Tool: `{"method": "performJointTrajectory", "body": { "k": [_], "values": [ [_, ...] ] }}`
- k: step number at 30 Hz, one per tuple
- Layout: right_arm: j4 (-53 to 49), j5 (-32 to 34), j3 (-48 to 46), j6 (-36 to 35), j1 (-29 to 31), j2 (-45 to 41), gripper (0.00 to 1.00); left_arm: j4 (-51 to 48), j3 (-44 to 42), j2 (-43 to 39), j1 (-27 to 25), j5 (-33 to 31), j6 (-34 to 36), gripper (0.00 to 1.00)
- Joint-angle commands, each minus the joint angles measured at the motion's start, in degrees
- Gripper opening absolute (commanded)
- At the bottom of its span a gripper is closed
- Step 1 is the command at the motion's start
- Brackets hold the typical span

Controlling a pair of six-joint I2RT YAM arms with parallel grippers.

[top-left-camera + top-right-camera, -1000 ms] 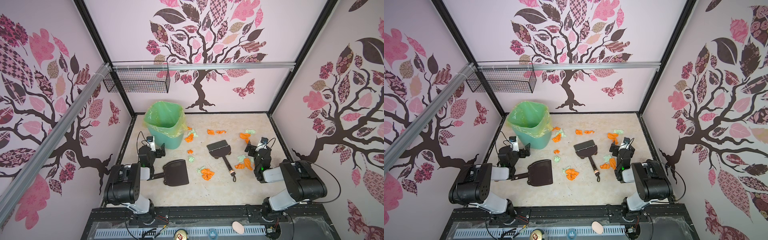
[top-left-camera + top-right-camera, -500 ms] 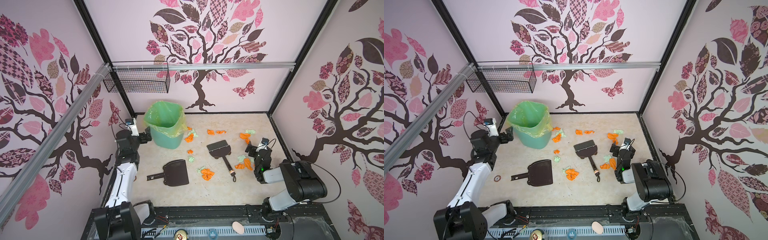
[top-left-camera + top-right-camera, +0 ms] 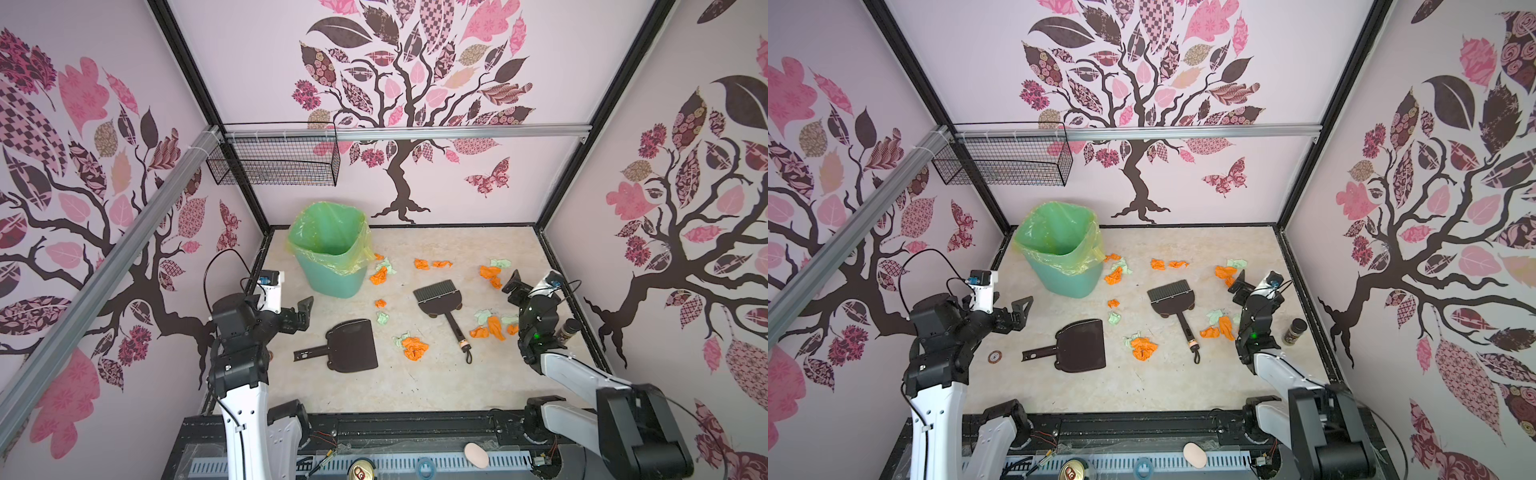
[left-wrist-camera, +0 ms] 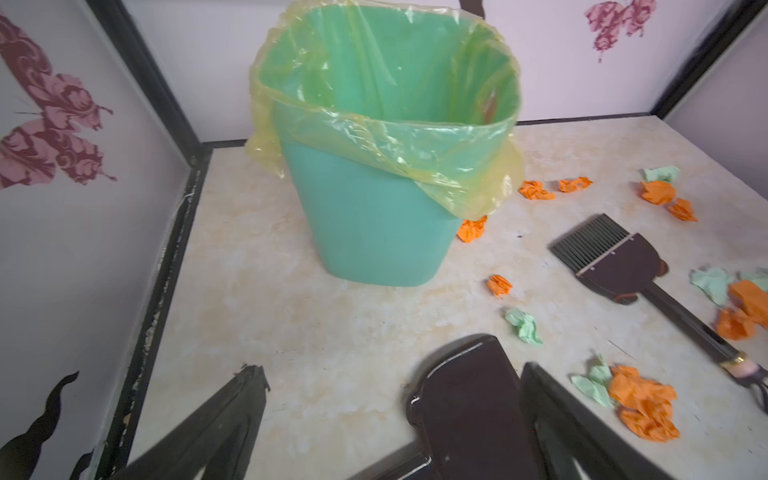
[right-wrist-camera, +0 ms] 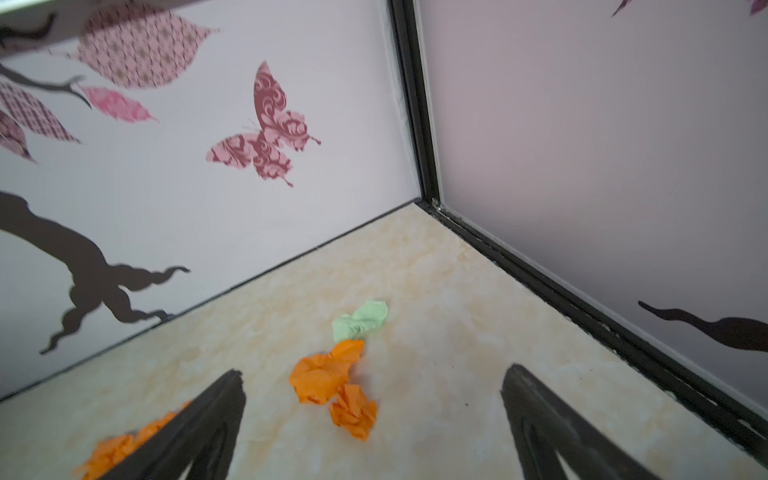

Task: Sweep away the paper scraps from the table
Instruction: 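Grasp the brush handle with the right gripper while the left arm rises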

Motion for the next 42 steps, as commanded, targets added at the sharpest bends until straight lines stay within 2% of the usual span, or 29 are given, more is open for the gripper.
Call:
{"method": "performJointTrajectory", "body": {
  "k": [1, 3, 5, 7, 10, 12, 14, 17, 23, 35, 42],
  "values": [
    [-21.0, -10.4, 4.1, 3.7, -0.1, -7.1, 1.00, -7.7, 4.1, 0.9, 0.0, 10.9, 4.6, 0.97],
    [-31.3, -17.4, 9.0, 3.4, 0.0, -7.8, 0.96, -8.1, 4.6, 2.0, 0.0, 14.3, 5.3, 0.97],
    [-43.1, -19.7, 15.3, 1.9, 1.9, -5.8, 0.90, -7.8, 4.5, 3.6, -0.1, 15.8, 5.1, 0.97],
    [-54.3, -14.5, 21.4, 0.7, 7.6, -2.6, 0.89, -7.3, 4.3, 5.7, -0.1, 16.4, 5.0, 0.96],
    [-68.4, -7.9, 28.8, 1.0, 17.9, 3.3, 0.94, -6.6, 4.1, 7.7, -0.1, 16.2, 4.6, 0.95],
    [-73.8, -9.6, 31.5, 2.1, 22.5, 8.0, 0.94, -6.6, 3.6, 8.0, -0.1, 16.4, 4.5, 0.95],
    [-76.7, -13.5, 32.9, 3.1, 24.0, 12.6, 0.93, -7.0, 3.1, 7.5, -0.1, 16.4, 5.2, 0.95],
    [-78.0, -14.8, 33.0, 2.7, 24.5, 17.9, 0.87, -7.2, 1.7, 6.0, -0.2, 16.0, 5.9, 0.96],
    [-73.6, -20.8, 31.5, 0.8, 24.7, 23.1, 0.79, -9.8, -1.2, 4.7, -0.1, 15.9, 9.0, 0.96],
    [-71.2, -21.6, 32.0, -0.4, 27.3, 31.0, 0.68, -8.7, -5.1, 6.2, -0.1, 14.7, 10.8, 0.96],
    [-70.7, -20.3, 32.1, -1.0, 27.6, 33.8, 0.50, -8.0, -4.4, 8.1, -0.1, 15.0, 10.3, 0.96]
  ]
}}
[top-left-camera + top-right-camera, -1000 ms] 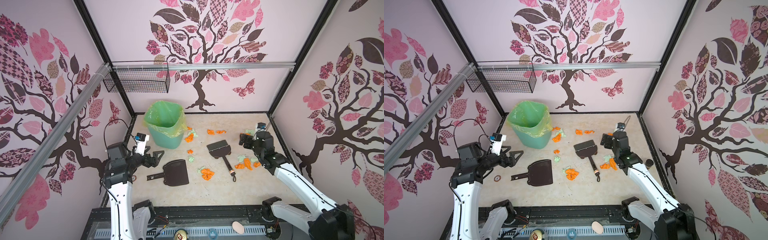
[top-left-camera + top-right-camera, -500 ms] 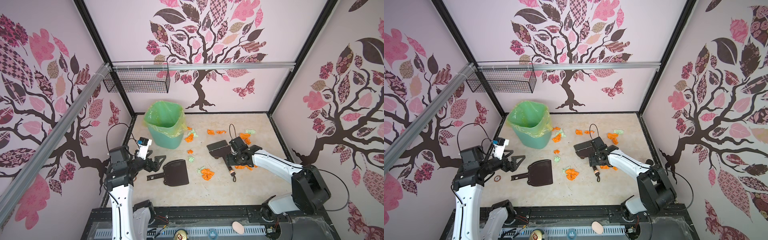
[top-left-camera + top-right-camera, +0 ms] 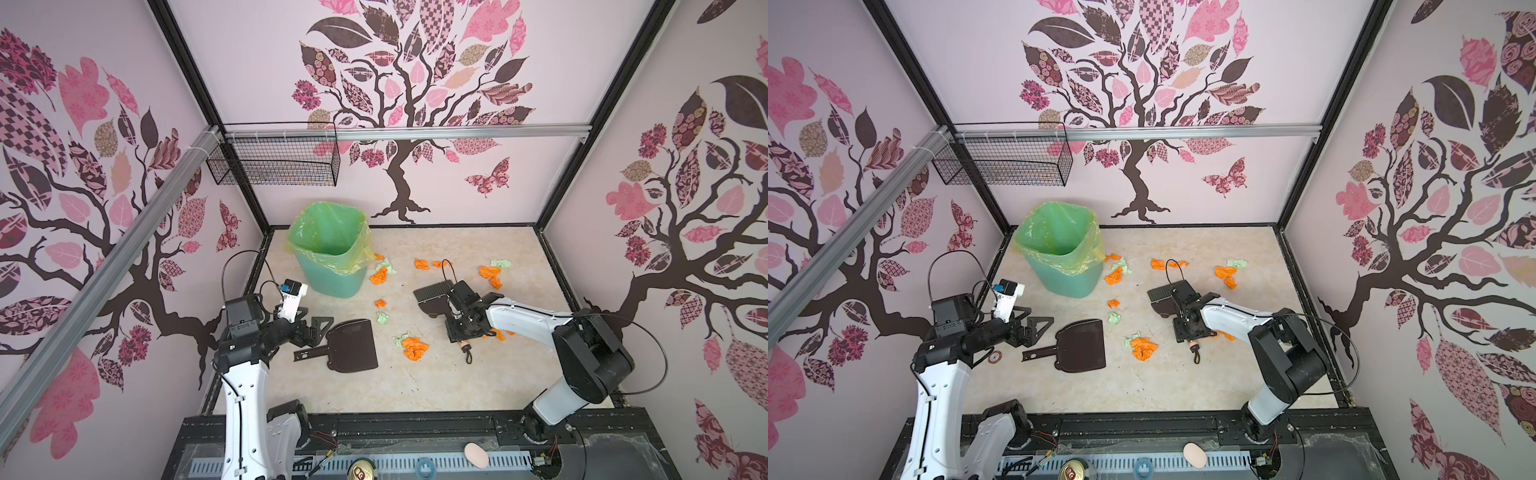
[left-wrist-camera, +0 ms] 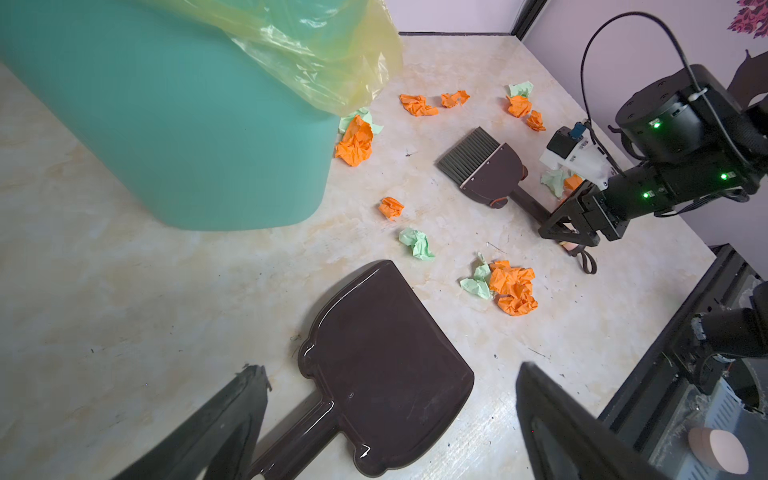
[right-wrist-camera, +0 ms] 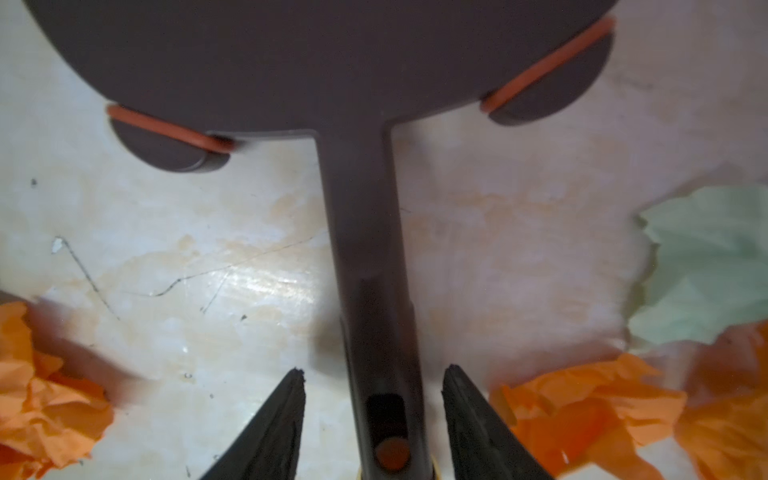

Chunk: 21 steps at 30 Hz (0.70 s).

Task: Sweep away the paper scraps from the table
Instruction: 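Grasp the brush handle with the right gripper while the left arm rises, then lift the brush toward the left gripper while the left gripper reaches for it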

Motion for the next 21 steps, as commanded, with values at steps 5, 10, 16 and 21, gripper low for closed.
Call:
{"method": "performJointTrajectory", "body": {
  "k": [5, 10, 16, 21],
  "values": [
    [-0.5, 1.5, 0.7, -0.4, 0.5, 0.5, 0.38, 0.5, 0.0, 0.9, -0.1, 0.7, 0.6, 0.96],
    [-1.6, 0.7, 0.9, -0.8, 0.6, -1.8, 0.28, -1.0, 2.0, 1.9, -0.2, 2.4, -0.1, 0.95],
    [-6.3, 0.5, 2.9, -0.8, 0.9, -6.7, 0.22, -8.6, 9.2, 4.3, -0.4, 5.9, -0.2, 0.95],
    [-13.2, 2.4, 8.3, 0.3, 2.1, -14.0, 0.21, -17.4, 20.4, 8.7, -4.5, 8.5, -4.1, 0.94]
  ]
}}
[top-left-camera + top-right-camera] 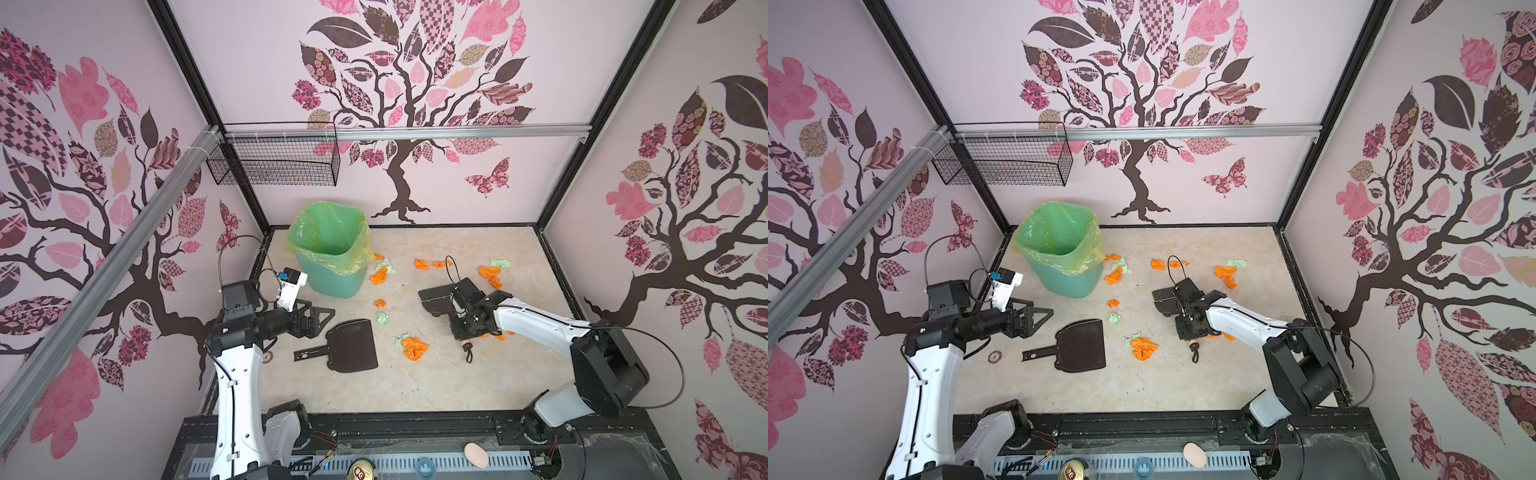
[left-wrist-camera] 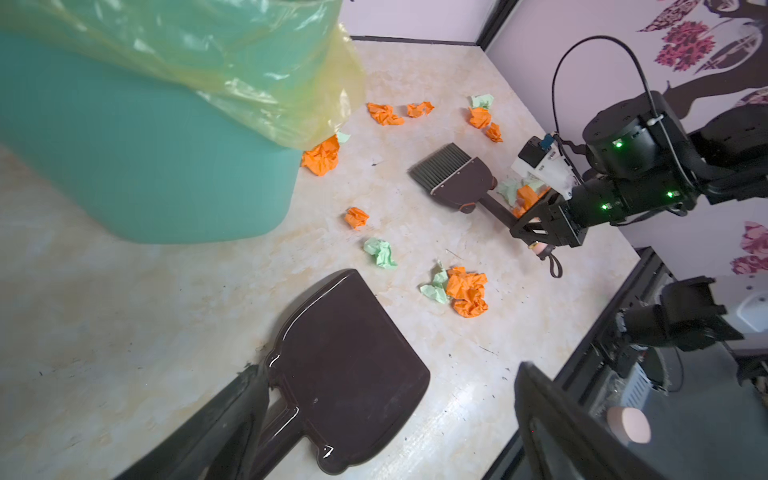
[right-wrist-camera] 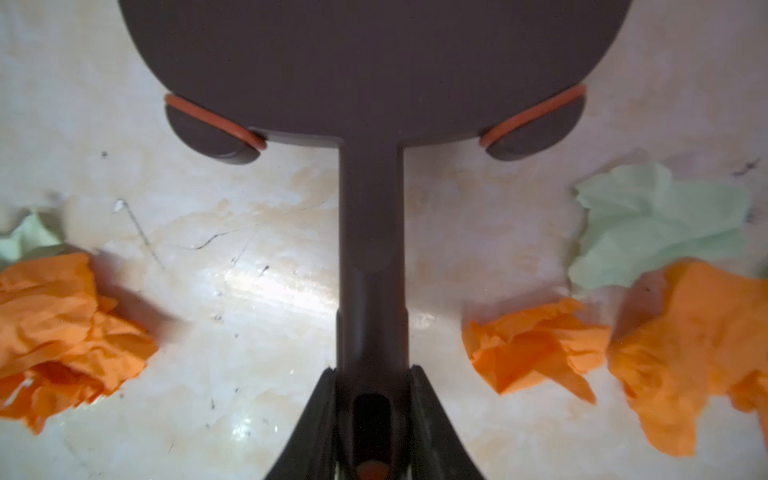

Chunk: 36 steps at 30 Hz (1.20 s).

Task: Sweep away the paper scraps from the table
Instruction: 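Lift the brush toward the left gripper while the left gripper reaches for it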

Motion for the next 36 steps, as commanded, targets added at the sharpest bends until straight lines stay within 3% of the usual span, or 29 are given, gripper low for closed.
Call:
{"method": "performJointTrajectory", "body": {
  "k": [1, 9, 15, 25, 36],
  "values": [
    [-5.8, 2.1, 6.3, 1.2, 1.3, -7.1, 0.20, -7.2, 8.0, 2.4, -3.5, 4.8, -4.3, 0.94],
    [-3.9, 2.9, 13.2, 4.2, 2.9, -17.5, 0.19, 2.4, 16.9, 12.9, -16.7, 16.9, -29.1, 0.90],
    [-0.1, 3.7, 14.0, 5.2, 2.9, -21.2, 0.17, 11.2, 21.7, 20.6, -23.4, 15.8, -41.6, 0.90],
    [3.0, 4.0, 13.8, 6.8, 3.1, -22.6, 0.17, 10.4, 31.5, 34.3, -38.1, 7.8, -42.8, 0.91],
    [4.3, 2.9, 15.0, 7.3, 3.7, -23.1, 0.16, 12.6, 42.0, 47.4, -39.9, 4.0, -45.1, 0.89]
  ]
}}
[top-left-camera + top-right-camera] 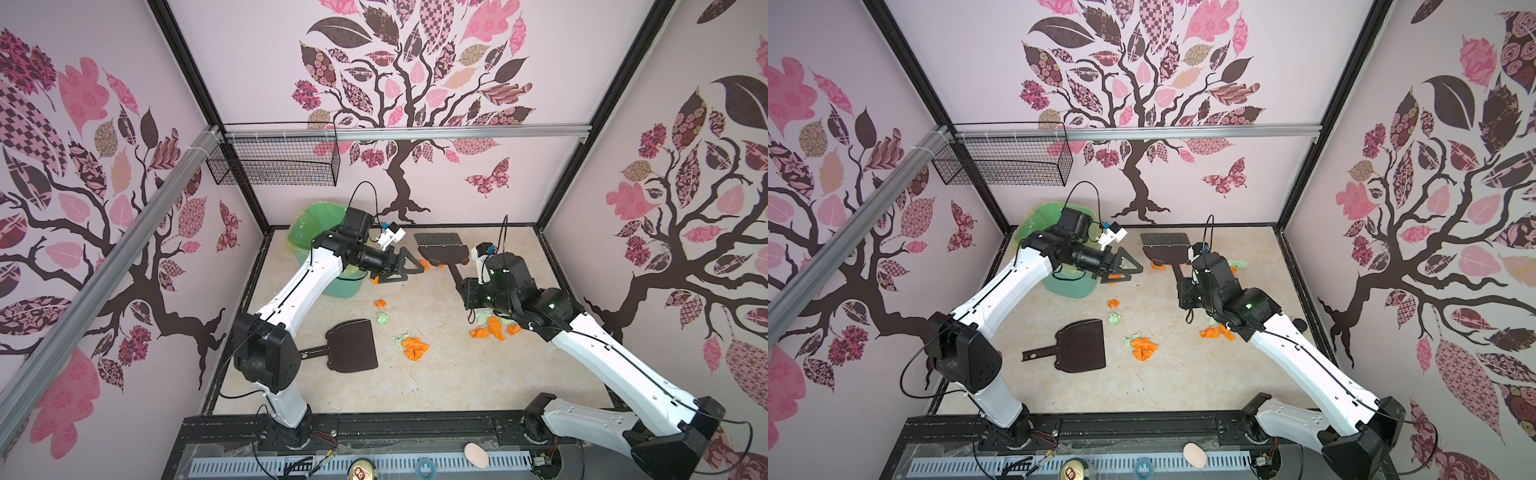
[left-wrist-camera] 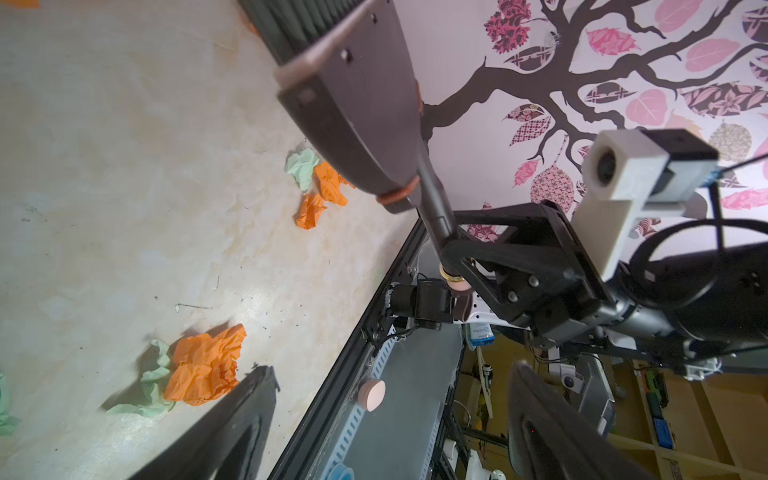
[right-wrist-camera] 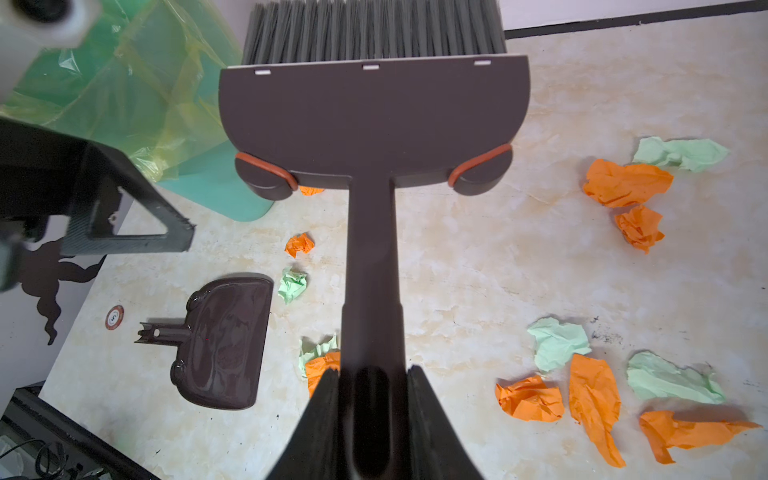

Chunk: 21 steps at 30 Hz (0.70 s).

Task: Sweep away the paper scraps from the table
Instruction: 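Lift the brush toward the left gripper while the left gripper reaches for it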

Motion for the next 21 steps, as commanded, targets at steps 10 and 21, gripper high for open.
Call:
{"method": "performJointTrajectory", "body": {
  "k": [10, 21],
  "values": [
    [5.1, -0.7, 2.1, 0.7, 1.4, -1.7, 0.16, 5.3, 10.4, 5.8, -1.4, -7.0, -5.5, 0.87],
    [7.2, -0.8, 1.1, 1.1, 1.7, -1.5, 0.16, 10.6, 11.0, 7.6, -3.8, -11.1, -11.2, 0.74]
  ]
}}
